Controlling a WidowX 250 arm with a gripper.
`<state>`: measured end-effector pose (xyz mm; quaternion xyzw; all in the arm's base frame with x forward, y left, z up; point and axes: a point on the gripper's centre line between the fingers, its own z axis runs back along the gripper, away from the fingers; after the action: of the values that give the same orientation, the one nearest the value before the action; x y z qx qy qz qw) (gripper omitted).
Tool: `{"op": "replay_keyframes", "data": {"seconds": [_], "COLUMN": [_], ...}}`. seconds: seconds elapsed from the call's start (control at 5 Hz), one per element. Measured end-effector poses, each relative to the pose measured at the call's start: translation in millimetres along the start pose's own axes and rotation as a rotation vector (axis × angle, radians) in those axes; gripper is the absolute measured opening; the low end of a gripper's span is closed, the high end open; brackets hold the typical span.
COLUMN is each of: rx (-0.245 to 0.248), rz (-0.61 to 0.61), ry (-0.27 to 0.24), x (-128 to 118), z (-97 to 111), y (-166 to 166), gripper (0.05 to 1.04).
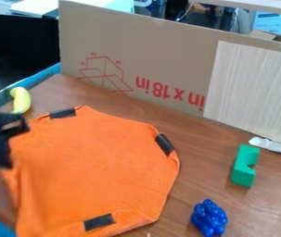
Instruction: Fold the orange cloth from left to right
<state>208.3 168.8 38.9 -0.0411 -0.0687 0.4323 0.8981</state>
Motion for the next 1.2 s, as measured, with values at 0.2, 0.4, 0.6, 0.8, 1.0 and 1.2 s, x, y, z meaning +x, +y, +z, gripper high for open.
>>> {"op": "replay_keyframes", "data": {"seconds": [0.2,0.4,0.6,0.8,1.0,1.2], "rx": [-0.017,0.008,0.023,-0.002,-0.016,0.006], "rz": [0.075,0.15,0.194,0.189,0.161,0.113], "ry": [0.045,0.1,0.17,0.211,0.214,0.203], "x": [11.6,23.2,26.5,26.1,20.7,9.8], "z": [2.8,-11.7,-18.0,-16.7,-12.6,-18.2], "y": [-34.4,-71.6,-109.3,-142.9,-165.7,-182.9], "gripper": [0.055,0.055,0.055,0.055,0.055,0.055]}}
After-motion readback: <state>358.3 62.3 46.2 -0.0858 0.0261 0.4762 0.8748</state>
